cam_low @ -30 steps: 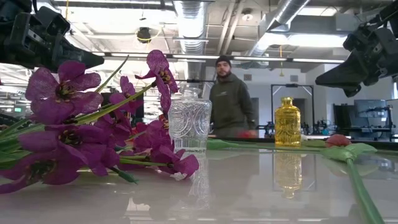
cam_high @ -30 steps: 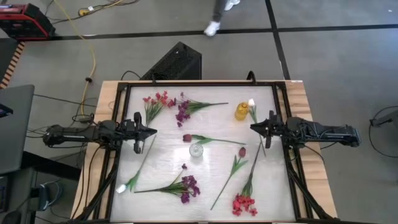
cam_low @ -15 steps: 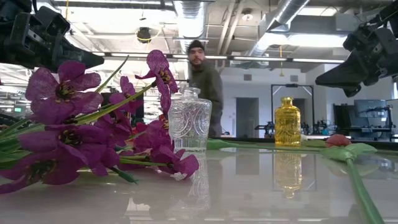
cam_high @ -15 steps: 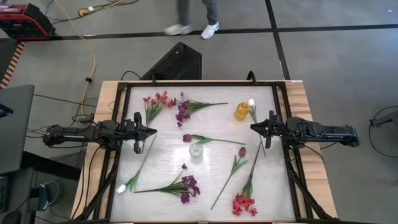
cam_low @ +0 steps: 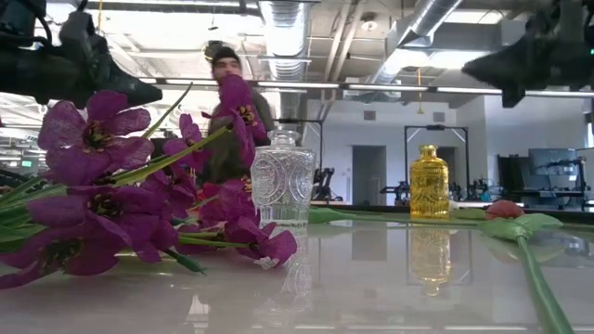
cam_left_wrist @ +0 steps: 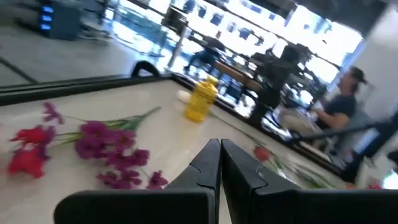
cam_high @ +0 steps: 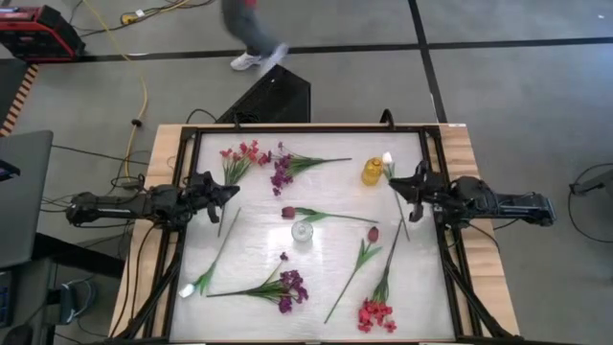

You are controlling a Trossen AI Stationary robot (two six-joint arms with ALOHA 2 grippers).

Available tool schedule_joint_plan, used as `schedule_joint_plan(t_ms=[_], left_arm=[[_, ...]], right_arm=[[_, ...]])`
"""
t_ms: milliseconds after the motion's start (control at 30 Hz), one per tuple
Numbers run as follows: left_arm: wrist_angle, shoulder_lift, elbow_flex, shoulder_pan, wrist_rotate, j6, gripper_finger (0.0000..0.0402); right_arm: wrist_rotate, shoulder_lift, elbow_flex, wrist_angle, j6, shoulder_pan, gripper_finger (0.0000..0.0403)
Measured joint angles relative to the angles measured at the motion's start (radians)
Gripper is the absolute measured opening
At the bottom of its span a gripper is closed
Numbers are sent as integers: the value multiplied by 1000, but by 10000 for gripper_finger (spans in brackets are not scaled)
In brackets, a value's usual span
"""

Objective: Sort flowers into vase by color
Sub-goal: Put the bottom pink flowers into the transparent vase

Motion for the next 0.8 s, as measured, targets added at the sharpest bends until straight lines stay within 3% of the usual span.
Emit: schedule_joint_plan(t_ms=[167,300,467,667,800], left_arm=[[1,0,0,0,-17,-45,0],[49,1,-1,0,4,23,0],[153,16,-1,0,46,100,0],[270,155,-1,0,90,158,0],[290,290,29,0,93,236,0]], right_arm=[[-26,0,1,93,93,1,77],[-7,5,5,181,93,-9,77],[-83,35,6,174,17,14,77],[-82,167,99,168,-19,69,77],[-75,300,204,54,-63,110,77]])
